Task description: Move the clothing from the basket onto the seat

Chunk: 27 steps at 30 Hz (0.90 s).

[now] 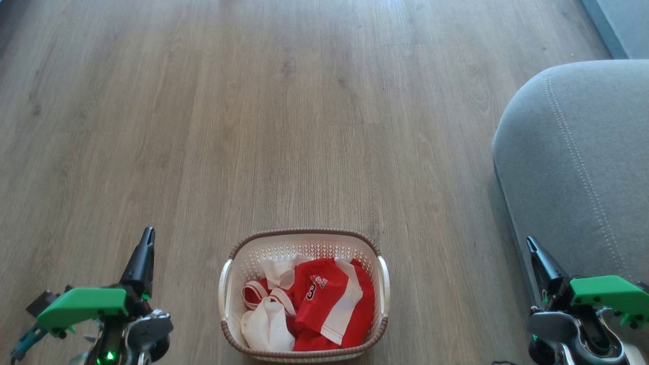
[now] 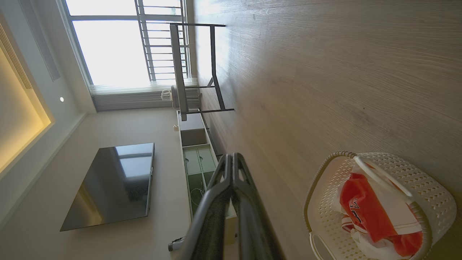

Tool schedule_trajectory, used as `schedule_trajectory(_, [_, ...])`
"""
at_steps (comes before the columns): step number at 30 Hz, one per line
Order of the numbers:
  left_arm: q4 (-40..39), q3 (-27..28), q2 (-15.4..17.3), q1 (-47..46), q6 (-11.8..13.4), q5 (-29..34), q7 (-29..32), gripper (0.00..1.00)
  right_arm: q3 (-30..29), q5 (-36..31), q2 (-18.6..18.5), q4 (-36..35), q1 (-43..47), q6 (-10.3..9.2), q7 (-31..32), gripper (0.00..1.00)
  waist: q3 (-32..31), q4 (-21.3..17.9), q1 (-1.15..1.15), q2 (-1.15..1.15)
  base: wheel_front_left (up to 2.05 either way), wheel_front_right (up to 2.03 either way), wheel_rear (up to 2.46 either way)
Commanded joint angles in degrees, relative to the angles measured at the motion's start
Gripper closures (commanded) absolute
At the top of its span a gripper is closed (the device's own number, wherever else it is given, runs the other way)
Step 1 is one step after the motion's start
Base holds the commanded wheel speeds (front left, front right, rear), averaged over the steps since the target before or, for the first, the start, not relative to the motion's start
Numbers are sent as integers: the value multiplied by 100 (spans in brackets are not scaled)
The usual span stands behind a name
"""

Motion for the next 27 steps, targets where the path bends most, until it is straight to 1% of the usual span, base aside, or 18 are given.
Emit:
schedule_trajectory(1, [-204,204,41,-331,-39,-31,17,100,100,27,-41,-234,-286,40,41,100,0,0,0,0,0,0,0])
schedule_trajectory(27, [-204,204,41,-331,-39,-31,17,100,100,27,-41,-234,-286,40,41,100,0,0,0,0,0,0,0])
